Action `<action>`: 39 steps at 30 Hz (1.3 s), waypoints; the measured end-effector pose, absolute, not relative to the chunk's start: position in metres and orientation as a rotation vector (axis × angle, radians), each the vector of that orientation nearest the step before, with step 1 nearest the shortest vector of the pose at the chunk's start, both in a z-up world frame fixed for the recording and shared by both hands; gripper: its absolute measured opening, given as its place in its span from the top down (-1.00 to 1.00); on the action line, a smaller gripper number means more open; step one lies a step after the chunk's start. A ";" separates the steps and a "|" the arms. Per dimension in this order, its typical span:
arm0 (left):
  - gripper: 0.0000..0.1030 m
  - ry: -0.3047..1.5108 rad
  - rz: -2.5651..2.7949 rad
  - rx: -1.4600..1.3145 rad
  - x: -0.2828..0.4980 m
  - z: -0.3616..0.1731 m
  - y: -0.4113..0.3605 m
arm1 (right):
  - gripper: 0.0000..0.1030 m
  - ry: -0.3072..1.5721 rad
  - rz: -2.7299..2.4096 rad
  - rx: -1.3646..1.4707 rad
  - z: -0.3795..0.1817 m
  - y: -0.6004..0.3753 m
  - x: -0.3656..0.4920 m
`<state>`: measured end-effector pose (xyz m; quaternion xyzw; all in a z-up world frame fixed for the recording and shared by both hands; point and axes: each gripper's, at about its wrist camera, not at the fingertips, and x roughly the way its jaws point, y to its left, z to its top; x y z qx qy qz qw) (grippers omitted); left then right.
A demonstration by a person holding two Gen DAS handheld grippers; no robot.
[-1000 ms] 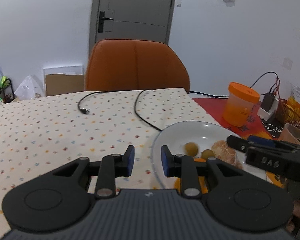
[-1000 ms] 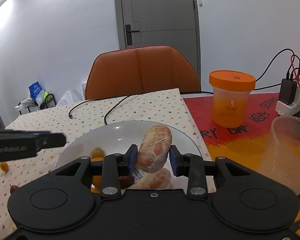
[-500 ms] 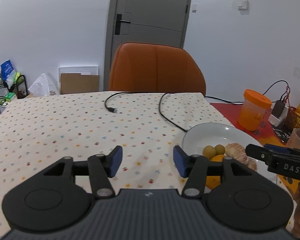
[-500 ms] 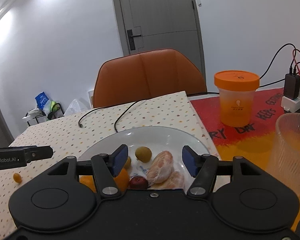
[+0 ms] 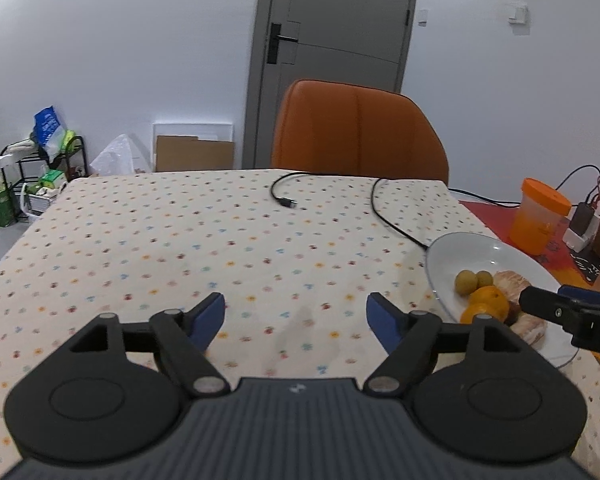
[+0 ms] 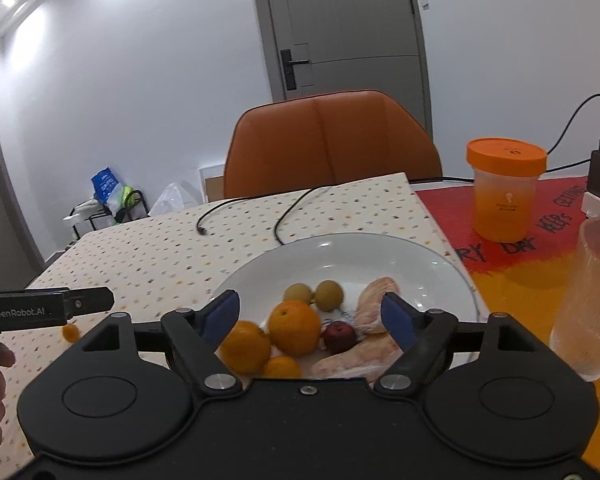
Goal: Organize fruits
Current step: 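Withdraw both open tools from the bowl toward the last kumquat and plum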
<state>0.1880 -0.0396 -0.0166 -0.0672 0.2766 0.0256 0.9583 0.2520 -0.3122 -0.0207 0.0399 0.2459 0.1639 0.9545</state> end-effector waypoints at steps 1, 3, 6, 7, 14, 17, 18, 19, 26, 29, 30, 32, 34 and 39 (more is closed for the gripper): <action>-0.57 0.561 0.061 -0.135 0.186 -0.016 -0.037 | -0.57 0.499 0.337 0.080 -0.021 -0.310 0.251; -0.66 0.567 0.084 -0.124 0.182 -0.015 -0.033 | -0.60 0.502 0.348 0.074 -0.020 -0.304 0.248; -0.78 0.576 0.104 -0.111 0.174 -0.015 -0.029 | -0.62 0.511 0.366 0.068 -0.021 -0.297 0.246; -0.81 0.579 0.108 -0.112 0.171 -0.016 -0.027 | -0.64 0.512 0.370 0.067 -0.020 -0.295 0.244; -0.87 0.595 0.111 -0.126 0.153 -0.019 -0.017 | -0.90 0.520 0.396 0.075 -0.022 -0.284 0.233; -0.87 0.588 0.111 -0.135 0.146 -0.020 -0.012 | -0.94 0.525 0.403 0.065 -0.023 -0.279 0.227; -0.87 0.588 0.112 -0.135 0.145 -0.020 -0.011 | -0.95 0.528 0.405 0.062 -0.023 -0.276 0.225; -0.87 0.587 0.114 -0.133 0.142 -0.021 -0.009 | -0.95 0.531 0.410 0.058 -0.023 -0.274 0.223; -0.87 0.595 0.113 -0.129 0.128 -0.027 0.005 | -0.99 0.539 0.423 0.042 -0.025 -0.257 0.211; -0.87 0.598 0.124 -0.145 0.122 -0.030 0.015 | -0.99 0.549 0.439 0.034 -0.028 -0.251 0.208; -0.87 0.600 0.126 -0.151 0.120 -0.031 0.018 | -0.99 0.550 0.445 0.026 -0.029 -0.248 0.206; -0.87 0.602 0.129 -0.157 0.118 -0.033 0.023 | -0.99 0.549 0.450 0.011 -0.029 -0.243 0.203; -0.87 0.606 0.131 -0.157 0.116 -0.034 0.027 | -0.99 0.550 0.469 -0.001 -0.029 -0.238 0.200; -0.87 0.608 0.120 -0.166 0.111 -0.037 0.035 | -0.94 0.559 0.496 -0.018 -0.030 -0.227 0.195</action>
